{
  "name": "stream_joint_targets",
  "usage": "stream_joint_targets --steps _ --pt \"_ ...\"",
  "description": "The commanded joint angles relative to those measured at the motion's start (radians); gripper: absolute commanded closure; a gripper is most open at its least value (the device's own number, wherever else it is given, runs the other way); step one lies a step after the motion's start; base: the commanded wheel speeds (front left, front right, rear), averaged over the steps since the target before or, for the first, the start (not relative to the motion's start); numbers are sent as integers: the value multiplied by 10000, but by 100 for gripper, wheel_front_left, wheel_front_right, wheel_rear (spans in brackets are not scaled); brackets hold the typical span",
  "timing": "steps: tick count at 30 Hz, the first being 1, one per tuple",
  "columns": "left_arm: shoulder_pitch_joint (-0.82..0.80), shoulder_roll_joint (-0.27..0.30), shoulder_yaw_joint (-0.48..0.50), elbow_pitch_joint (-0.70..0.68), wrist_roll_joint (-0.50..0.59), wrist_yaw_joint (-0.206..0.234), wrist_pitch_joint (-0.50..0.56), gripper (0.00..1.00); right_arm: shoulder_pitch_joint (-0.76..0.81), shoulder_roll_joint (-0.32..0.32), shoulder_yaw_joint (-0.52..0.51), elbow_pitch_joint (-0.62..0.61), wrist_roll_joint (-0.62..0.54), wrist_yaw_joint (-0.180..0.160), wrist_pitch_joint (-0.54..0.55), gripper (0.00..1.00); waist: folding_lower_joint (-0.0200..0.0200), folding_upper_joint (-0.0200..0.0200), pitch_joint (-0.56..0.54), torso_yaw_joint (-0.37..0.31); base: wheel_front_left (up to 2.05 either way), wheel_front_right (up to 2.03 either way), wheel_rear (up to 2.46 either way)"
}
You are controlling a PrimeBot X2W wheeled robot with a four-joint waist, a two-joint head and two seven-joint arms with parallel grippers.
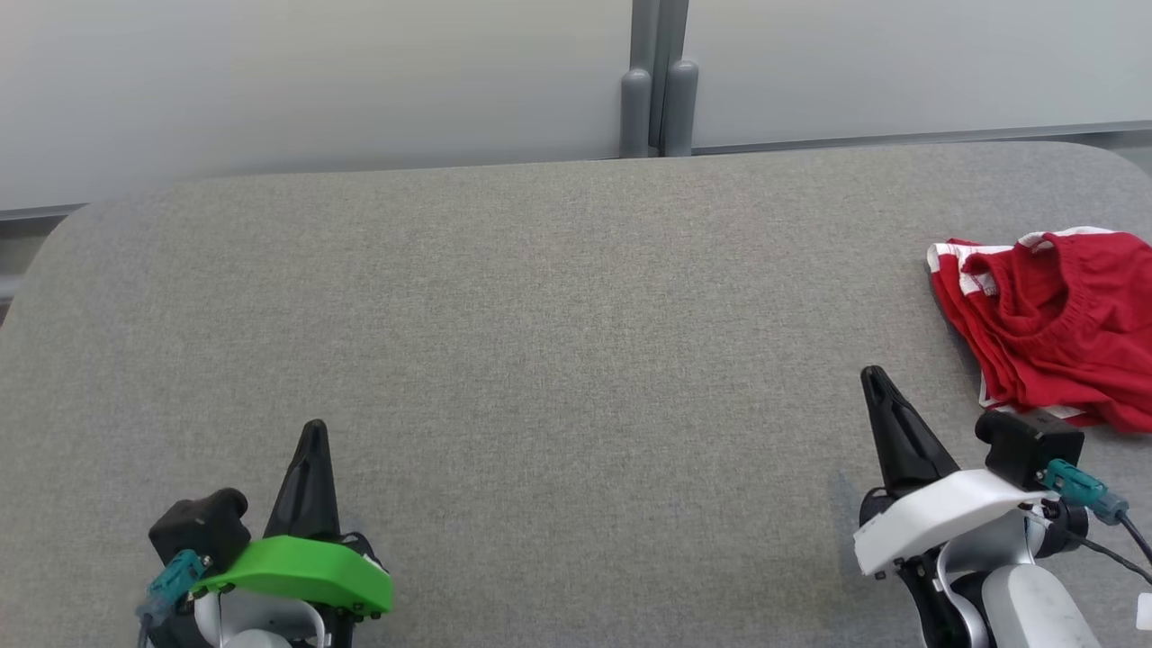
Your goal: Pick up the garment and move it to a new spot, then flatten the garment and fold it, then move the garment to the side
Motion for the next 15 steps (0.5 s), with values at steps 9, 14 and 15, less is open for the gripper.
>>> stream_joint_targets --steps 9,14,15 --pt "-301 -193 576 79 -1420 -465 357 100 -253 -188 -224 176 1994 2 157 100 0 14 -43 -19 0 0 0" --pt "-370 -307 796 186 -2037 -666 529 100 -293 -239 -313 317 2873 2 232 100 0 18 -67 -29 0 0 0" --pt "-384 -330 837 207 -2158 -704 561 100 -301 -248 -330 344 3045 2 245 100 0 19 -71 -31 0 0 0"
